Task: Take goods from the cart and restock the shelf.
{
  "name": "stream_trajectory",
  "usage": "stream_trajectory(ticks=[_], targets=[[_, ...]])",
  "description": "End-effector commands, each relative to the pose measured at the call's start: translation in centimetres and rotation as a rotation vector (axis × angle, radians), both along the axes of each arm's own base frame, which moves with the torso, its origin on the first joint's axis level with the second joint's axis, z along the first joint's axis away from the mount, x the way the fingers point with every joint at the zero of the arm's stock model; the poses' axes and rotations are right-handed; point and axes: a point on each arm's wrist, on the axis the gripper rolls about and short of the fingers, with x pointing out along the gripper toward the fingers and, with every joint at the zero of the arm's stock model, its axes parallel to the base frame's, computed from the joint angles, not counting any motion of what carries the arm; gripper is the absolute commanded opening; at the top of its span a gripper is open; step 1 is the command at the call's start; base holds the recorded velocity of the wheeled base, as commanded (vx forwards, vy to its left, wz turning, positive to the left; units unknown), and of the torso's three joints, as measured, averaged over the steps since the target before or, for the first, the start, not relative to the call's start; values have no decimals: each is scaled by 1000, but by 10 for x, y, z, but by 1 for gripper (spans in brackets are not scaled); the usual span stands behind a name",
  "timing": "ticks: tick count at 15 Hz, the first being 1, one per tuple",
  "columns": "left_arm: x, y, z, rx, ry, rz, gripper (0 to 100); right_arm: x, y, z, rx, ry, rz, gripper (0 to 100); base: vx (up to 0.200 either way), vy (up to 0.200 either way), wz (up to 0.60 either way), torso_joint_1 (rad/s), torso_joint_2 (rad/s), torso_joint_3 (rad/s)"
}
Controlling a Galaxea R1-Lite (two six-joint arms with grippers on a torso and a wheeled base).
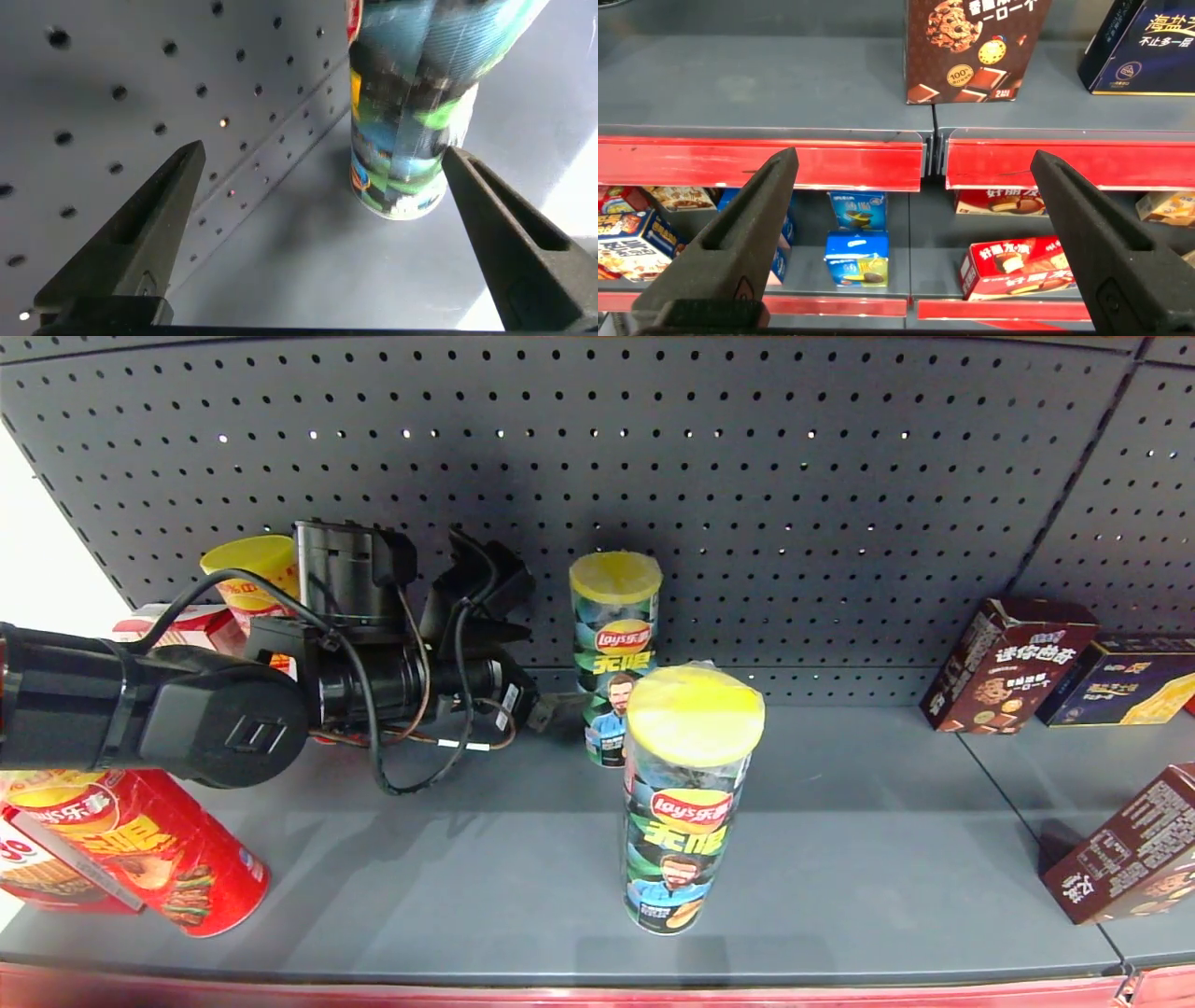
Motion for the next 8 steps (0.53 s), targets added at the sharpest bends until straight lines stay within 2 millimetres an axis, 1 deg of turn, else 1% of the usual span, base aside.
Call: stream_trajectory(ticks=[1, 4, 6, 8], targets=[[-9, 4, 4, -4, -16, 0, 100, 0, 0, 0, 0, 0, 0, 100, 0, 0, 0, 0, 0, 0], [-24, 9, 4, -5, -33, 22, 100, 0, 0, 0, 0, 0, 0, 100, 0, 0, 0, 0, 0, 0], [-33, 16, -2, 18, -46, 110, 100, 0, 0, 0, 0, 0, 0, 100, 0, 0, 0, 0, 0, 0], [-33, 15, -6, 65, -73, 223, 100, 0, 0, 0, 0, 0, 0, 100, 0, 0, 0, 0, 0, 0]])
